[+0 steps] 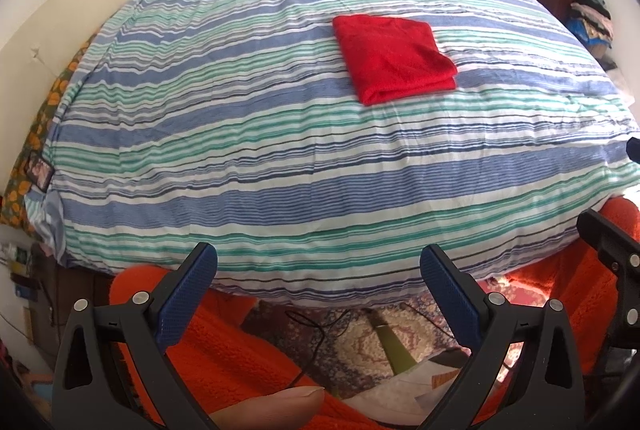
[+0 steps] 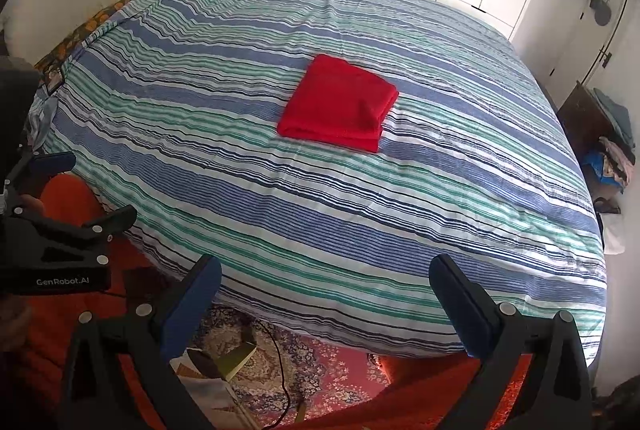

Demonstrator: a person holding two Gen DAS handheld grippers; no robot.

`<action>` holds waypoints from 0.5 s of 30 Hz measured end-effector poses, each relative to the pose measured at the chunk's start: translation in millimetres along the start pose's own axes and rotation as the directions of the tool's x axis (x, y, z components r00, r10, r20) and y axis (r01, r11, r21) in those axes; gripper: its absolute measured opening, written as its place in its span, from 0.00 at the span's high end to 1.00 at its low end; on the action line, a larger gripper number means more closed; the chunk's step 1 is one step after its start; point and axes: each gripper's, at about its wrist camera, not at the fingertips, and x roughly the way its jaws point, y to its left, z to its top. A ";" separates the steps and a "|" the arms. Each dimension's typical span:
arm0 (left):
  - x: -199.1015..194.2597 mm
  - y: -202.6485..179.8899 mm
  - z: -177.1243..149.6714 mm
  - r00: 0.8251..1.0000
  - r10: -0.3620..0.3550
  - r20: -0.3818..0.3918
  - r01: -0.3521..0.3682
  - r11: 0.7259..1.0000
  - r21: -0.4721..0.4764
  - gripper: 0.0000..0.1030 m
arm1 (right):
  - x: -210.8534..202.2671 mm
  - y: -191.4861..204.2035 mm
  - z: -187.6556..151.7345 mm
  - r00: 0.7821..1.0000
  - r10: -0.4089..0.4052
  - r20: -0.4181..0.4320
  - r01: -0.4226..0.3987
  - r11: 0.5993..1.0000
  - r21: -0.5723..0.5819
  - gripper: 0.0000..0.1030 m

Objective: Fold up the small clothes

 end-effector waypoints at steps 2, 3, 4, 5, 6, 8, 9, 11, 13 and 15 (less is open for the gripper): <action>-2.1 -0.1 0.7 1.000 0.000 0.004 0.000 1.000 0.000 0.01 | -0.5 0.3 0.6 1.000 0.001 0.001 -0.001 1.000 -0.001 0.01; -3.3 -0.3 0.7 1.000 -0.002 0.006 0.002 1.000 0.001 0.01 | -1.3 0.1 0.7 1.000 0.001 0.002 -0.001 1.000 0.000 0.01; -4.2 -0.7 0.8 1.000 -0.002 0.008 0.002 1.000 0.003 0.01 | -1.9 0.4 0.8 1.000 0.001 0.003 -0.001 1.000 0.002 0.01; -4.7 -1.2 0.9 1.000 -0.001 0.010 0.001 1.000 0.006 0.01 | -2.2 0.2 1.0 1.000 0.001 0.005 -0.001 1.000 0.003 0.01; -5.3 -2.3 0.9 1.000 0.000 0.012 0.000 1.000 0.008 0.01 | -2.9 -0.3 1.1 1.000 -0.001 0.006 0.000 1.000 0.004 0.01; -5.2 -3.4 0.7 1.000 0.002 0.014 -0.003 1.000 0.013 0.01 | -3.2 -1.0 1.3 1.000 -0.003 0.007 0.003 1.000 0.006 0.01; -5.0 -3.3 0.8 1.000 0.002 0.013 -0.002 1.000 0.014 0.01 | -2.7 -1.7 1.5 1.000 -0.006 0.006 0.005 1.000 0.006 0.01; -4.5 -2.9 0.7 1.000 0.002 0.012 -0.002 1.000 0.010 0.01 | -2.2 -1.1 1.6 1.000 -0.013 0.004 0.013 1.000 0.005 0.01; -4.1 -1.5 1.1 1.000 0.003 0.015 -0.003 1.000 0.005 0.01 | -2.1 -0.6 2.2 1.000 -0.024 0.007 0.024 1.000 0.005 0.01; -3.6 -1.0 1.7 1.000 0.010 0.019 -0.010 1.000 0.000 0.01 | -3.5 -1.0 3.2 0.999 -0.043 0.016 0.042 0.999 0.010 0.01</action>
